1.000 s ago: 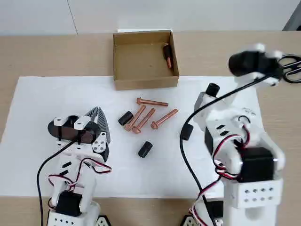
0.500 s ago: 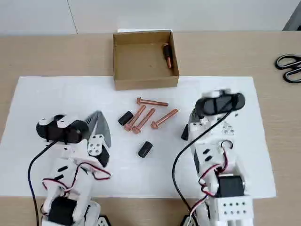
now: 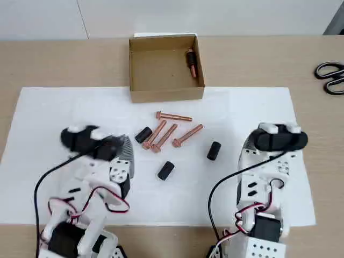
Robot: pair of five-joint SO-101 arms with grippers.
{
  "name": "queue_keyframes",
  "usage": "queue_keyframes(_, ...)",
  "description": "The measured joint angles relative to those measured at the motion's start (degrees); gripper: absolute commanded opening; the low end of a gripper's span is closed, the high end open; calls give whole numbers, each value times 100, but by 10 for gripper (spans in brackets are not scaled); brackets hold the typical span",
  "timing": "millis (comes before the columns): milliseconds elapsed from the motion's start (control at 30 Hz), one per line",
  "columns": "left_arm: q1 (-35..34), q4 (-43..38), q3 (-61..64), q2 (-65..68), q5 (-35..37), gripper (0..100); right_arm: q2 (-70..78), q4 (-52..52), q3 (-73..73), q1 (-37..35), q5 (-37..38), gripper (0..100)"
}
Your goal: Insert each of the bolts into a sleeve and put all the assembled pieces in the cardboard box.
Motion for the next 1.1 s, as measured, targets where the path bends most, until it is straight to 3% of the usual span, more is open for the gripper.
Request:
queue_keyframes(167, 211, 0, -1389, 1732, 79, 6, -510, 0, 484, 167, 0, 3)
queue_keyframes(367, 545, 26, -3112, 4097, 1547, 6, -510, 0, 756, 176, 0, 3)
queue_keyframes(533, 1187, 774, -4158, 5996, 1776, 6, -510, 44, 774, 176, 0, 3)
queue_keyframes(800, 1345, 2444, -6119, 8580, 229, 6, -510, 62, 774, 176, 0, 3)
queue_keyframes(1100, 1090, 3587, -8158, 10391, -1442, 6, -510, 62, 774, 176, 0, 3)
